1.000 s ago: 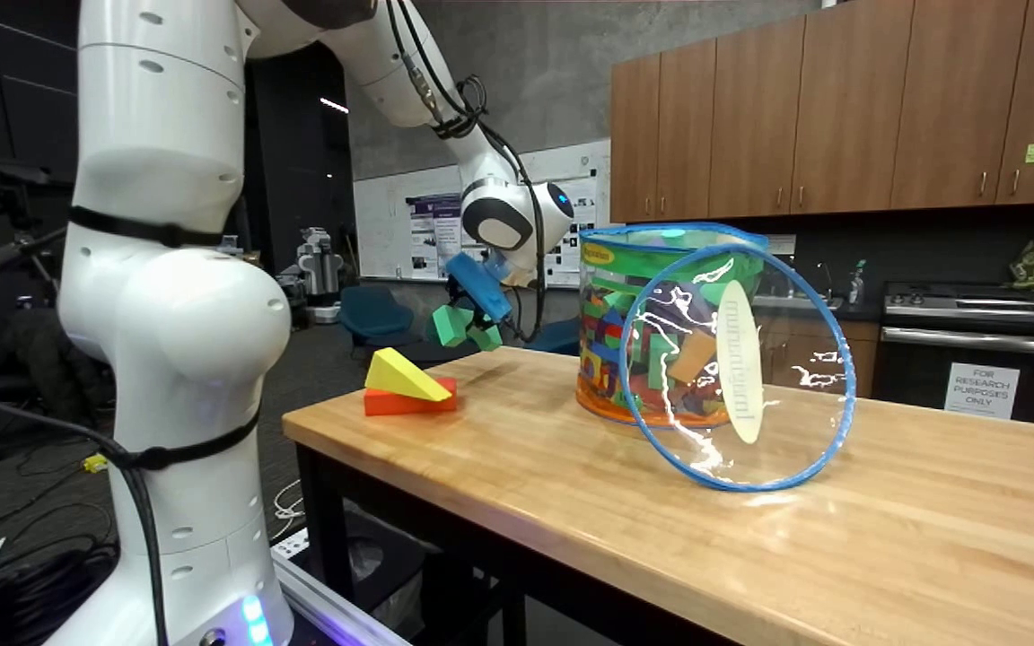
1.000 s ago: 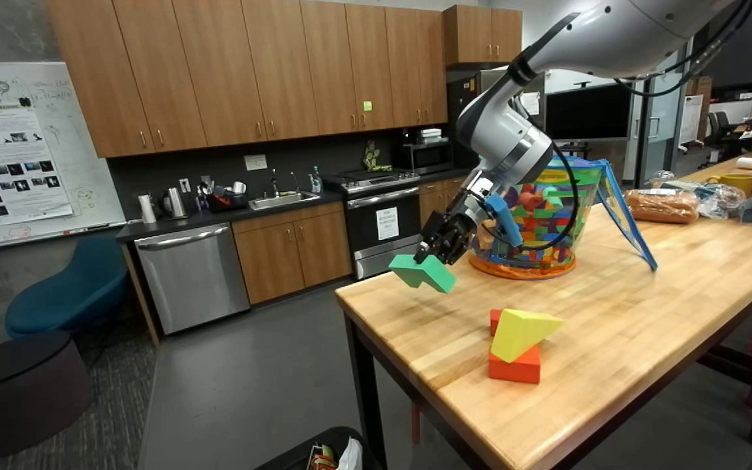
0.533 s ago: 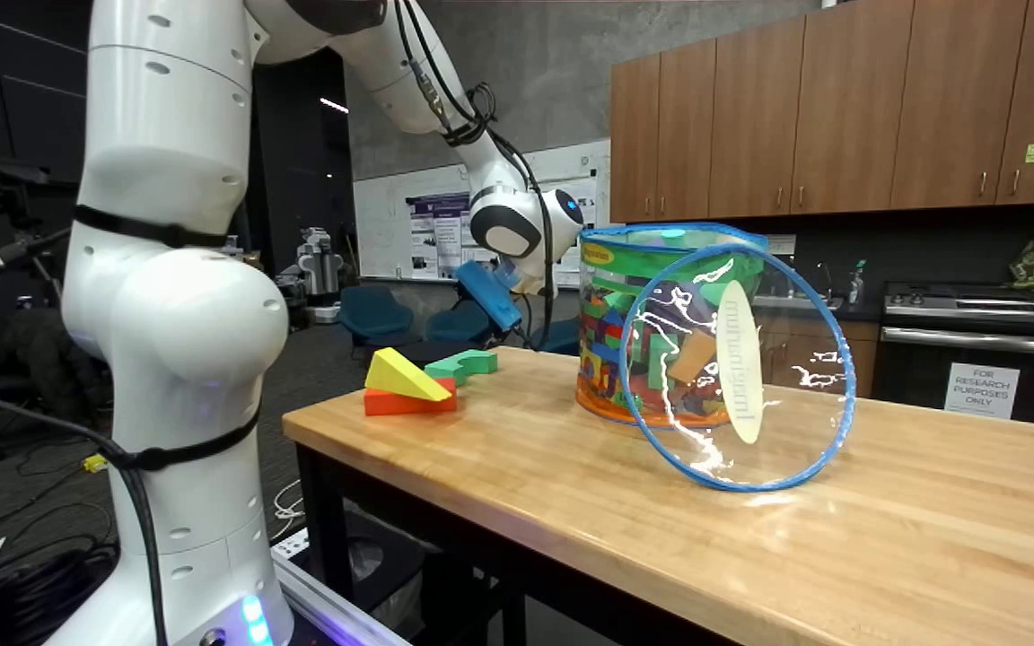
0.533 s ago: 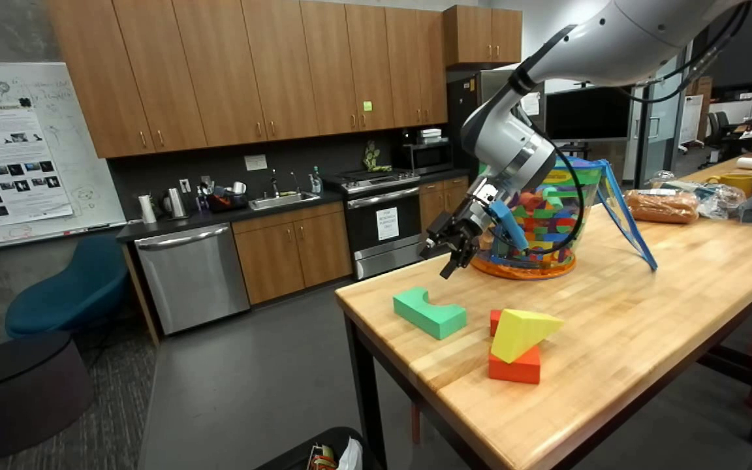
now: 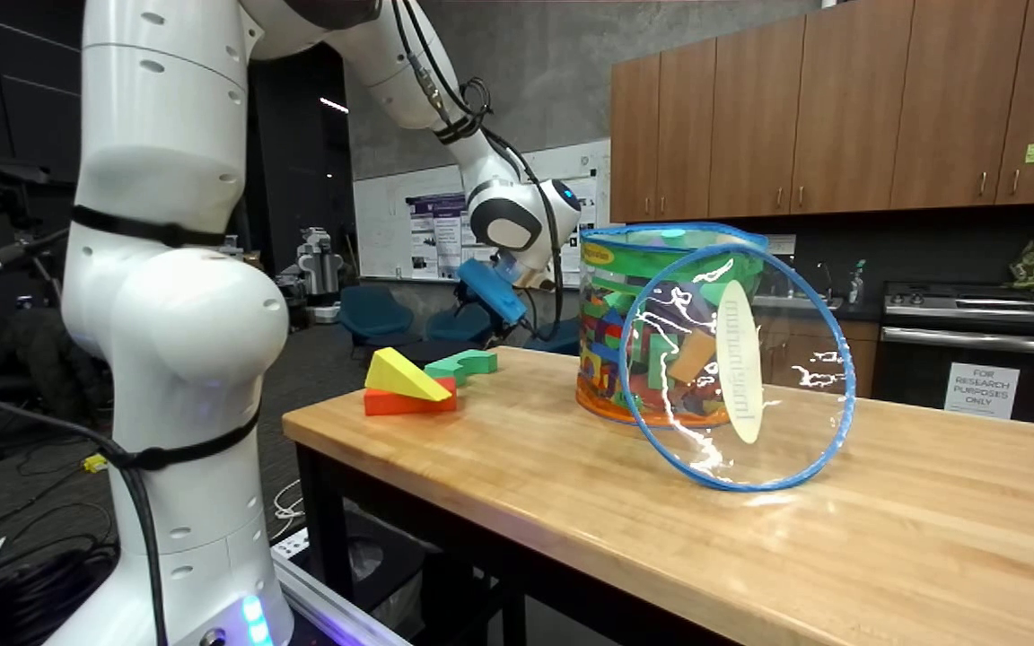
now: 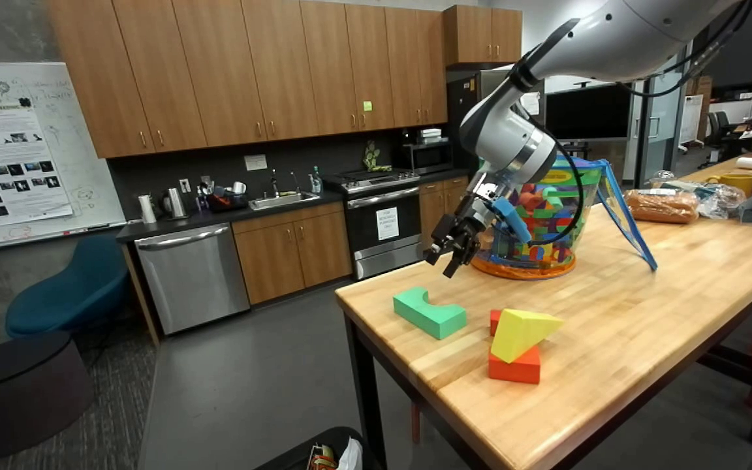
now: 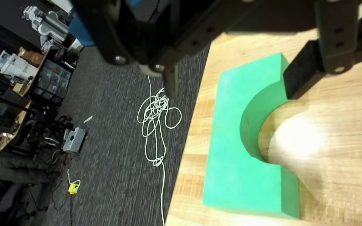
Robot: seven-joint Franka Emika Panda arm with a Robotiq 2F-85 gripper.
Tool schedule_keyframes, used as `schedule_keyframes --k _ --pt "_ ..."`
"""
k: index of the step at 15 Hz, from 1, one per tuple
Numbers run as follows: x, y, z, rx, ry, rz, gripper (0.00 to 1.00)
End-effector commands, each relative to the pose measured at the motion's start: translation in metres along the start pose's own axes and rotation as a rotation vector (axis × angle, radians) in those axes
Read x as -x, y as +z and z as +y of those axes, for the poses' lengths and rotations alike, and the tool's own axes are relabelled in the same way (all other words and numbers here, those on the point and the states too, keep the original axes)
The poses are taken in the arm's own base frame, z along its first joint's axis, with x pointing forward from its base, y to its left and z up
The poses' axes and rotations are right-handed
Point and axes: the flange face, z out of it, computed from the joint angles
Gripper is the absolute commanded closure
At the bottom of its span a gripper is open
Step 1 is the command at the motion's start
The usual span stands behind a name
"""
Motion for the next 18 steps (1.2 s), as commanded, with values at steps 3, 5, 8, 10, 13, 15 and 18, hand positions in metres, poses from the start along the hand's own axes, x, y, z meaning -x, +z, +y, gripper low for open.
schedule_keyframes --k 3,5,8,10,13,15,18 --pt "0.011 -0.019 -0.037 0.124 -0.092 -0.021 0.63" --pt "0.015 -0.023 -0.045 0.167 -0.123 -0.019 0.79" --pt "0.023 -0.026 -0.052 0.241 -0.171 -0.009 0.99" --pt "0.03 -0.024 -0.055 0.301 -0.204 0.015 1.0" --pt "0.043 -0.02 -0.061 0.405 -0.241 0.069 1.0" --pt "0.052 -0.017 -0.067 0.464 -0.264 0.089 1.0" --pt "0.066 -0.017 -0.077 0.566 -0.297 0.094 1.0"
